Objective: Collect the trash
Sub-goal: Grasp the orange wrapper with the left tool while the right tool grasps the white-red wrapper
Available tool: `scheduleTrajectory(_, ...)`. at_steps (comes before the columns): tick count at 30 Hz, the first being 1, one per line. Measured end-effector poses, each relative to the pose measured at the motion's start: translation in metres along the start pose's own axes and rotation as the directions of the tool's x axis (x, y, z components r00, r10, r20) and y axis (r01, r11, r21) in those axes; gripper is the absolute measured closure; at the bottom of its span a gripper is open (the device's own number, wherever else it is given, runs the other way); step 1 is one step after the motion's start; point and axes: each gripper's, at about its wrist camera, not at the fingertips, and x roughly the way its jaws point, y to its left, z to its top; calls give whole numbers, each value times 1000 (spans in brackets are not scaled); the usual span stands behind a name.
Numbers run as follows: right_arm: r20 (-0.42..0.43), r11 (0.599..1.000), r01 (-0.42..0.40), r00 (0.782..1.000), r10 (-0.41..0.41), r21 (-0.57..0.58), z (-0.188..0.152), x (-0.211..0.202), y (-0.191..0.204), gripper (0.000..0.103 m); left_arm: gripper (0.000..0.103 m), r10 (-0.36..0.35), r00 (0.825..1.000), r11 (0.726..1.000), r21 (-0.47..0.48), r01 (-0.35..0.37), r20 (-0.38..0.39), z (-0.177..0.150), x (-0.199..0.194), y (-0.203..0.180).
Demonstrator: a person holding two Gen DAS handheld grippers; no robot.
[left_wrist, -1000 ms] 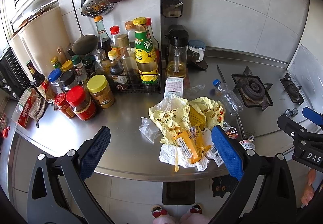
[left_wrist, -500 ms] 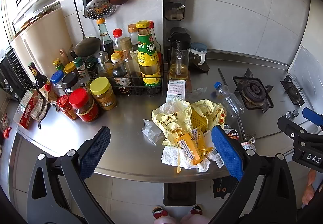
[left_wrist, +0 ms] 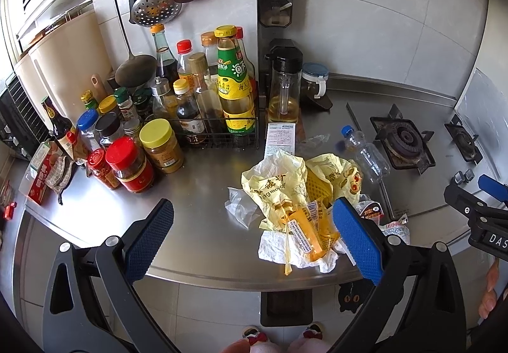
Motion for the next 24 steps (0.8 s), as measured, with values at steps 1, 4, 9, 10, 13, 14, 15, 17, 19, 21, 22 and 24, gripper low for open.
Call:
scheduleTrajectory(1,-9,1000,-6,1000,6,4,-2,4,-3,3,8,-9,1000,1000,-7,9,-5,-1,4,1)
scheduleTrajectory(4,-40,1000,-7,999,7,21,-9,19,-12,3,8,-52,998,998,-39,51,-39,-6,20,3)
scheduleTrajectory(9,-93,998,59,994,-55,36,-22,41,-27,3,8,-68,995,998,-7,68,-79,-20,43,-8)
scheduleTrajectory(10,-99,997,75,993,-71,36,-26,45,-31,3,9,-74,994,997,-3,74,-85,-22,47,-10)
scheduleTrajectory(13,-135,996,79,988,-73,44,-35,61,-41,3,11,-98,989,995,3,99,-110,-30,60,-16)
scheduleTrajectory(14,-142,996,80,987,-72,49,-38,66,-44,3,13,-105,987,994,0,106,-118,-32,66,-17)
scheduleTrajectory(15,-147,995,83,986,-74,54,-41,71,-47,3,15,-112,986,994,-6,112,-125,-34,72,-18)
scheduleTrajectory(17,-156,995,79,985,-68,63,-48,80,-52,4,21,-118,983,993,-18,116,-144,-39,84,-20)
scheduleTrajectory(19,-173,994,71,983,-56,78,-55,90,-57,12,23,-128,979,992,-28,125,-161,-45,95,-23)
scheduleTrajectory(21,-189,993,53,981,-33,102,-62,101,-64,17,23,-134,977,991,-29,130,-169,-50,104,-27)
scheduleTrajectory(22,-198,993,42,980,-18,114,-65,106,-66,18,23,-137,976,991,-31,133,-172,-53,108,-29)
scheduleTrajectory(24,-214,991,18,977,11,135,-70,115,-69,19,23,-156,972,988,-40,151,-178,-56,116,-32)
